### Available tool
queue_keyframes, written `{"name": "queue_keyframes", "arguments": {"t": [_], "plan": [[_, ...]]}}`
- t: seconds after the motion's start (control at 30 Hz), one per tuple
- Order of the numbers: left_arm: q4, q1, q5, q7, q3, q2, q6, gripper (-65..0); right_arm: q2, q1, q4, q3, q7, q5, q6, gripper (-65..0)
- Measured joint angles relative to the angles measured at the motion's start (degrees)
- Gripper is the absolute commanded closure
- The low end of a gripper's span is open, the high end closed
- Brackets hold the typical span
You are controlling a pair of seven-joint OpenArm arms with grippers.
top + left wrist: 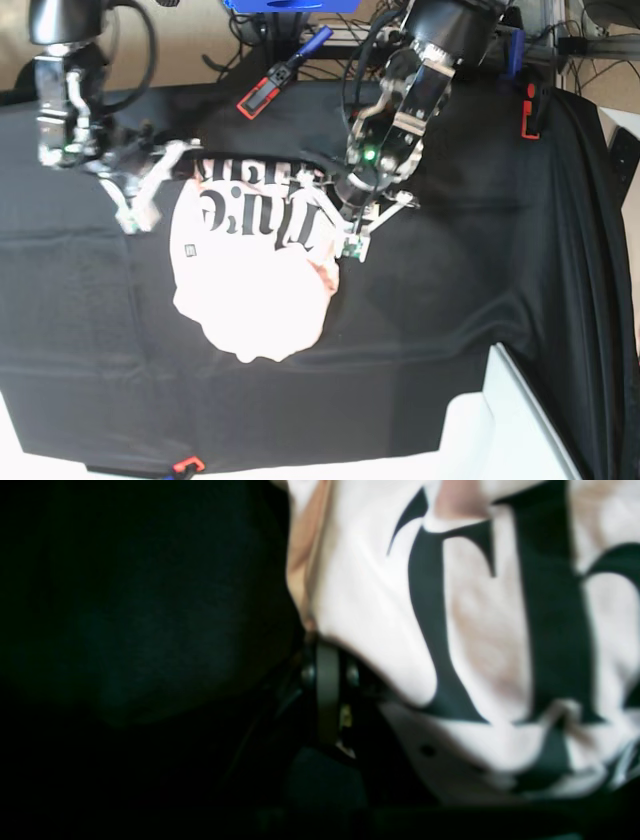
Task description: Fold the T-shirt properly
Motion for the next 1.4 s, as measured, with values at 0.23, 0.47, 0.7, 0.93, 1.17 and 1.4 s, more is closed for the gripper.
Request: {"name": "queue_keyframes", "arguments": {"t": [0.23, 0.47, 0.7, 0.93, 1.17, 1.4], "plan": [[12.9, 4.31, 0.46, -3.5, 0.02, -5.42, 0.24, 0.0, 3.76, -3.21, -0.04, -0.09, 19.32, -10.43, -0.68, 0.0], [13.73, 9.9, 2.19, -20.31, 0.46, -12.92, 0.39, 0.0, 3.37, -9.88, -0.11, 0.15, 44.15, -23.02, -0.48, 0.0], [13.77, 20.2, 24.81, -33.29, 0.33, -14.64, -0.2, 0.0, 3.52, -18.62, 1.18, 0.22, 62.66, -23.43, -0.55, 0.0], [13.84, 27.36, 27.3, -42.75, 0.0, -15.41, -0.24, 0.0, 1.99, -25.79, 4.09, 3.82, 71.73, -23.37, -0.15, 0.0], [13.88, 32.44, 27.28, -42.77, -0.04, -15.67, -0.17, 0.0, -2.36, -29.51, 4.46, 14.47, 72.26, -23.19, -0.72, 0.0], [11.61, 37.2, 27.23, -42.69, -0.13, -15.3, 0.04, 0.0, -4.52, -32.57, 2.14, 14.47, 72.22, -23.21, -0.59, 0.0]]}}
